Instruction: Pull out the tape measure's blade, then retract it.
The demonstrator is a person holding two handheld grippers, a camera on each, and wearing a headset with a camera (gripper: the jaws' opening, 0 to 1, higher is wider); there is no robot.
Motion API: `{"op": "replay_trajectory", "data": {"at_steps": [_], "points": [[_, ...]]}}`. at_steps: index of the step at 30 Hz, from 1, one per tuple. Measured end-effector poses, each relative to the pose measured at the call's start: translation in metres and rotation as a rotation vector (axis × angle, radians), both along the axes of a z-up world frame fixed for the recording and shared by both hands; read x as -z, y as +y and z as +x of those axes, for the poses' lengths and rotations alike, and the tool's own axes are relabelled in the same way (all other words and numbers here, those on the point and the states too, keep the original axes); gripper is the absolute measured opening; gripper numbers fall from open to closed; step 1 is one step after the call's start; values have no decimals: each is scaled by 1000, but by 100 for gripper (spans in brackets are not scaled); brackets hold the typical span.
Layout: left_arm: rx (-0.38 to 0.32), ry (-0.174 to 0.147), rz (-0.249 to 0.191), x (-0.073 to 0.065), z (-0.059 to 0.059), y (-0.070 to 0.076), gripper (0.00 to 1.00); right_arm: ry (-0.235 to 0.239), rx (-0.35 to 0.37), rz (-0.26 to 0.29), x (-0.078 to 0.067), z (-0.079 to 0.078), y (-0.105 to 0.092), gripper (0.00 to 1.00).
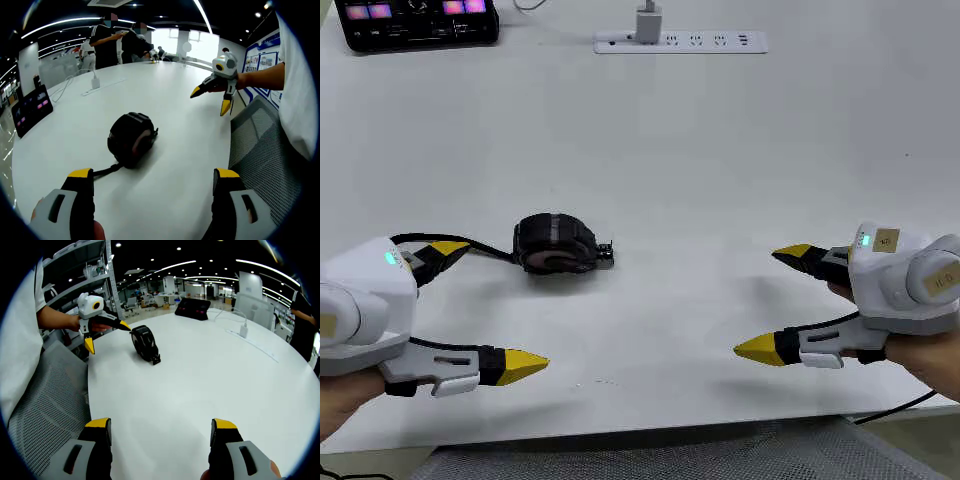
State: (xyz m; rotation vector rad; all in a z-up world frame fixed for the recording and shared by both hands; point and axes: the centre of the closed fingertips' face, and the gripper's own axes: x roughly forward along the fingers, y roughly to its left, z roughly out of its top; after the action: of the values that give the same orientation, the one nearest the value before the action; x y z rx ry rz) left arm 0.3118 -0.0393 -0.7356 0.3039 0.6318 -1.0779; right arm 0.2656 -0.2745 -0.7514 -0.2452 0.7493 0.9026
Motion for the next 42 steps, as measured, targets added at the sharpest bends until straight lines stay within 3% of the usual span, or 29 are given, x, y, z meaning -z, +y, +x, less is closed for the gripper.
{"op": "replay_trajectory", "data": {"at_steps": [19,31,42], "points": [[0,0,0,0,0,0,97,-11,-2,3,-2,1,3,82],[-7,-1,-8,-1,4,-1,98,-43,-10,19,-7,8,8,83],[-9,9,-13,-2,7,-2,92,-47,-16,25,-7,13,11,83]]}}
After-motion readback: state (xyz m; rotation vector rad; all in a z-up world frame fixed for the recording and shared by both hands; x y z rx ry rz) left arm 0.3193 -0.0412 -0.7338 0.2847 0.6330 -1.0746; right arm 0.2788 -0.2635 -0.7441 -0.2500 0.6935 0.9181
